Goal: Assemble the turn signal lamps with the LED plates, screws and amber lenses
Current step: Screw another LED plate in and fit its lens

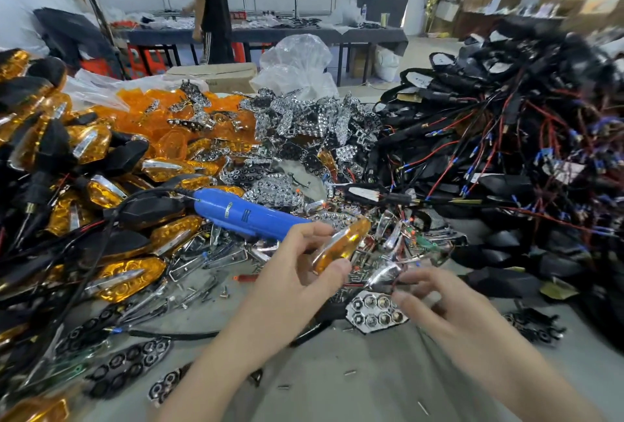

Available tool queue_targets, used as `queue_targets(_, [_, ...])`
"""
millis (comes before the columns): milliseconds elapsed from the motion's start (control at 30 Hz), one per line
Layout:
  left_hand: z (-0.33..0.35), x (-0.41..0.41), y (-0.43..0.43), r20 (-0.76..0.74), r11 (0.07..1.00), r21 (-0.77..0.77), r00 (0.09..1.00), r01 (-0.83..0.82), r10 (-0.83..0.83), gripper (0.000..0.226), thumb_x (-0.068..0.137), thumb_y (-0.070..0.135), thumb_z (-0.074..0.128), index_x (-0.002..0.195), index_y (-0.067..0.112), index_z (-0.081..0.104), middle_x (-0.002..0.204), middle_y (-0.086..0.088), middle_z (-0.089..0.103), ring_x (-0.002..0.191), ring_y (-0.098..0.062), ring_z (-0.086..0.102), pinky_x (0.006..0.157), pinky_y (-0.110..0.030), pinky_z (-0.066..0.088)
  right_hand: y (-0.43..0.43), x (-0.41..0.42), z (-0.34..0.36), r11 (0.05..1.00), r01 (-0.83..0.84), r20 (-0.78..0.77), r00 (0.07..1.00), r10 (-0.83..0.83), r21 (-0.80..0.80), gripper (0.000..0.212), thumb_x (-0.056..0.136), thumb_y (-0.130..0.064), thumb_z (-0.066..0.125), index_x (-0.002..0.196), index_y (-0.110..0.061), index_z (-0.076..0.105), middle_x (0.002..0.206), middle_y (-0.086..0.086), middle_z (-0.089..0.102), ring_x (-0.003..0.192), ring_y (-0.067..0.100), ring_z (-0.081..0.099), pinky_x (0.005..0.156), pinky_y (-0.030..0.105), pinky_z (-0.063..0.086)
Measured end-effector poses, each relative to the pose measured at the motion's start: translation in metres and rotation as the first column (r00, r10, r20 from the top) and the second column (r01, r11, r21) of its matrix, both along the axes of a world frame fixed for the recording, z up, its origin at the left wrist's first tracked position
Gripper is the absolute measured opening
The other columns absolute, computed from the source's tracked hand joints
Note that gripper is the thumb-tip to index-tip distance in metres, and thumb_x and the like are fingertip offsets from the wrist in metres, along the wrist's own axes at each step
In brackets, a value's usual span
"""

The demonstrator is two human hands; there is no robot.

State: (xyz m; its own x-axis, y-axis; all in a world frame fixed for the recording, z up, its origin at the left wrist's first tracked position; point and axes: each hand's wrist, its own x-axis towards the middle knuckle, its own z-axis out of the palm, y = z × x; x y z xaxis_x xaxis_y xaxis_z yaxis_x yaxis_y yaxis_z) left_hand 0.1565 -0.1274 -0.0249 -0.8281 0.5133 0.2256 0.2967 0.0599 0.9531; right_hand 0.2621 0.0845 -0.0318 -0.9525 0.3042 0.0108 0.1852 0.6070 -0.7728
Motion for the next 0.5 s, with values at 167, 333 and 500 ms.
queue_targets(167, [-0.006, 0.005, 0.003, -0.056, 0.994, -0.101, 0.998, 0.037, -0.042, 0.036, 0.084, 0.053, 0.066, 0.117, 0.051, 0.052, 0.118, 0.022, 0.063, 0.104, -0.004, 0.064, 0.087, -0.016, 0.051, -0.013, 0.002, 0.0, 0.991, -0.024, 0.079, 0.997, 0.014, 0.129, 0.015, 0.091, -0.056, 0.065, 0.101, -0.046, 0.061, 0.103, -0.021, 0.061, 0.091, -0.009, 0.054, 0.077, 0.009, 0.038])
queue_targets(333, [-0.006, 0.007, 0.008, -0.04, 0.995, -0.094, 0.998, 0.042, -0.046, 0.032, 0.093, 0.039, 0.065, 0.123, 0.039, 0.053, 0.115, 0.017, 0.065, 0.102, -0.009, 0.066, 0.091, -0.031, 0.053, -0.021, -0.006, 0.006, 0.982, 0.074, -0.093, 0.992, -0.091, -0.176, 0.01, 0.085, -0.044, 0.075, 0.083, -0.037, 0.069, 0.082, -0.016, 0.073, 0.073, 0.001, 0.066, 0.069, 0.024, 0.047])
queue_targets(500, [0.007, -0.002, 0.004, 0.079, 0.983, 0.138, 0.991, -0.121, 0.111, 0.032, 0.095, 0.026, 0.063, 0.126, 0.027, 0.057, 0.117, 0.012, 0.069, 0.112, -0.003, 0.063, 0.091, -0.014, 0.047, -0.056, -0.052, 0.027, 0.856, 0.021, -0.189, 0.972, -0.137, -0.516, 0.014, 0.099, -0.031, 0.064, 0.086, -0.036, 0.06, 0.066, -0.01, 0.068, 0.057, 0.016, 0.072, 0.038, 0.036, 0.045])
